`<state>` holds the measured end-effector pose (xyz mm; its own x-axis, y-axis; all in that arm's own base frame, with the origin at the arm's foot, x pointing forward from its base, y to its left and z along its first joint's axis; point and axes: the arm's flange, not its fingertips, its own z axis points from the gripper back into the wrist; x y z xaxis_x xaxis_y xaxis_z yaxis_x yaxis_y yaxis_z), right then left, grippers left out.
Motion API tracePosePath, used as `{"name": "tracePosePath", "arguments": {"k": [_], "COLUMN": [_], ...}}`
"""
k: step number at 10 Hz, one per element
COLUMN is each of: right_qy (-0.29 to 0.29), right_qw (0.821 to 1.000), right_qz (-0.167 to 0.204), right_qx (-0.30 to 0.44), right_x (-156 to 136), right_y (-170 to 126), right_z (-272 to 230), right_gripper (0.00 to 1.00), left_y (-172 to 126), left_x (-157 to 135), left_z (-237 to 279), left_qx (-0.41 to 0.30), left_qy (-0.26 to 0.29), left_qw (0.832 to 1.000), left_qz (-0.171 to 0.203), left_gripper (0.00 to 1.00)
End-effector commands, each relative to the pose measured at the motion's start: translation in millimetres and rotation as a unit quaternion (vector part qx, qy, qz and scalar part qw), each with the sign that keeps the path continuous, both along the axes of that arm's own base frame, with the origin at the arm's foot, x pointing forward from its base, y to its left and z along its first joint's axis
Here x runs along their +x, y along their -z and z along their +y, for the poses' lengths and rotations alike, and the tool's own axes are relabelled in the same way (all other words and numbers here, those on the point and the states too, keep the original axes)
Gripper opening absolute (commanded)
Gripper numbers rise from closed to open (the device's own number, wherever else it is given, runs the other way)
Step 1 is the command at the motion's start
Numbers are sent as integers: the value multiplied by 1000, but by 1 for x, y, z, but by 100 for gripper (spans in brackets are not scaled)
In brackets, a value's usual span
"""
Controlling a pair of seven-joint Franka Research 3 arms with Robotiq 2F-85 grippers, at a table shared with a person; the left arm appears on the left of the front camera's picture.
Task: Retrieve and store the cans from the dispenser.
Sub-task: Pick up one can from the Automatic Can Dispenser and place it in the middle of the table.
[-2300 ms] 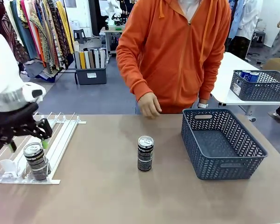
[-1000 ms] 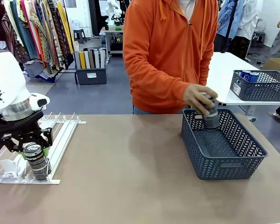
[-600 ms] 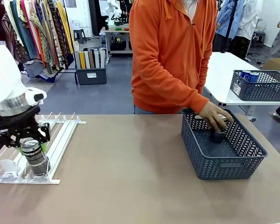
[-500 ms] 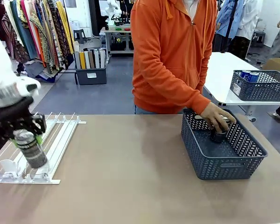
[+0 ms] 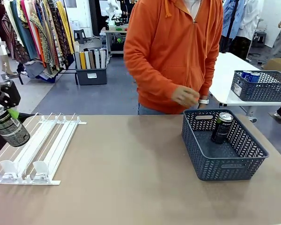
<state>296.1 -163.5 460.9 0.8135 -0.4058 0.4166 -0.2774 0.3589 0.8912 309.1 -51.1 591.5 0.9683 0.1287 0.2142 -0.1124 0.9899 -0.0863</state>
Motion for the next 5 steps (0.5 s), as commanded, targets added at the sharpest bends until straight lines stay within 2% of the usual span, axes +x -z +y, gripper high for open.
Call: {"name": "tracePosePath", "arguments": {"k": [1,4,5], "right_qy": [6,6,6], "right_qw": [1000,1000,1000], "right_qz": [-15,-15,-15], "right_qx": [9,9,9], "right_x": [3,3,3], "right_y": [-3,-3,-3], "right_z": [2,2,2], "right_gripper": [100,100,100], "left_y": [8,8,13], "left_x": [7,7,6], "left_z": [-5,-5,-4], "left_qx": [4,4,5], "left_qy": [-3,-3,3], "left_qw": [1000,1000,1000], "left_qz": [4,4,16], "left_gripper": [0,0,0]}}
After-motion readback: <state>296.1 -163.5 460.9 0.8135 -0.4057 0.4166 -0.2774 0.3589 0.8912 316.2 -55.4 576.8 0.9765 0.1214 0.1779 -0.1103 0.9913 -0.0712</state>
